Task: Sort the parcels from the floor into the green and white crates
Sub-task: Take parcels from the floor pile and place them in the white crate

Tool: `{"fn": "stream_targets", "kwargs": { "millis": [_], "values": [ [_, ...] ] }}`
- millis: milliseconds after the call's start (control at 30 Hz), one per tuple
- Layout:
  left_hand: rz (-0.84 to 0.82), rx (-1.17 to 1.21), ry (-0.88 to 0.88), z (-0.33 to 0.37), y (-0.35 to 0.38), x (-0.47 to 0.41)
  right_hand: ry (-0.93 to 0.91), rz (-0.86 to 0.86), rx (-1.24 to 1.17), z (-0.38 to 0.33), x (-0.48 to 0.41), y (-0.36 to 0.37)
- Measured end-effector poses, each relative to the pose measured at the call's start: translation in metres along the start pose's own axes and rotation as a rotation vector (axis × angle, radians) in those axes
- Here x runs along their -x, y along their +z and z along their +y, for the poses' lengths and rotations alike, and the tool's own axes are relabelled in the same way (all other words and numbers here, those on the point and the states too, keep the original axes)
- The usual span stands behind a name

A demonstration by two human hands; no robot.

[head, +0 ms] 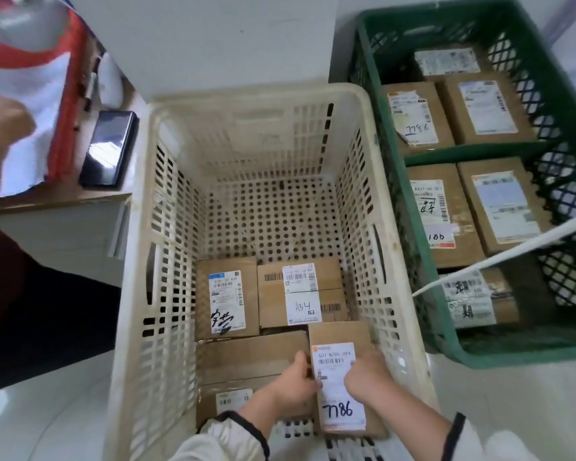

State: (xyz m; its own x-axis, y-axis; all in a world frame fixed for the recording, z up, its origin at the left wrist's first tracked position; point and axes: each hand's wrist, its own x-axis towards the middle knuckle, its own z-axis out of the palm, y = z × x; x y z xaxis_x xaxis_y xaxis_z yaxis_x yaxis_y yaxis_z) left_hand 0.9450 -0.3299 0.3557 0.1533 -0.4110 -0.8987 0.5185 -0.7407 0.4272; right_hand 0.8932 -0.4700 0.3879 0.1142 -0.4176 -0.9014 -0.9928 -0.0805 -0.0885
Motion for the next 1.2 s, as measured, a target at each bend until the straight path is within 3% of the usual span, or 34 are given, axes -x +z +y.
{"fn": "stream_targets", "kwargs": {
  "millis": [100, 267, 467, 567, 800, 1067, 1200],
  "values": [
    [0.044, -0.041, 0.010, -0.004, 0.001, -0.008, 0.010, 0.013, 0.045, -0.003, -0.009, 0.005],
    [0.262, -0.279, 0.036, -0.012, 0.007, -0.023, 0.079, 0.173, -0.122, 0.003, -0.026, 0.021],
    [0.403, -0.309, 0.078, -0.017, 0.011, -0.035, 0.135, 0.163, -0.133, 0.004, -0.036, 0.029],
    [0.423, -0.299, 0.076, -0.016, 0.011, -0.041, 0.068, 0.119, -0.028, 0.005, -0.042, 0.029],
    [0.429, -0.309, 0.066, -0.010, 0.011, -0.049, 0.068, 0.231, -0.019, 0.009, -0.055, 0.040],
    [0.457, -0.292, -0.017, -0.007, 0.015, -0.043, -0.023, 0.190, 0.306, 0.001, -0.046, 0.031],
    [0.477, -0.268, -0.078, 0.009, 0.007, -0.027, -0.176, 0.114, 0.521, -0.014, -0.026, 0.021]
  ]
}}
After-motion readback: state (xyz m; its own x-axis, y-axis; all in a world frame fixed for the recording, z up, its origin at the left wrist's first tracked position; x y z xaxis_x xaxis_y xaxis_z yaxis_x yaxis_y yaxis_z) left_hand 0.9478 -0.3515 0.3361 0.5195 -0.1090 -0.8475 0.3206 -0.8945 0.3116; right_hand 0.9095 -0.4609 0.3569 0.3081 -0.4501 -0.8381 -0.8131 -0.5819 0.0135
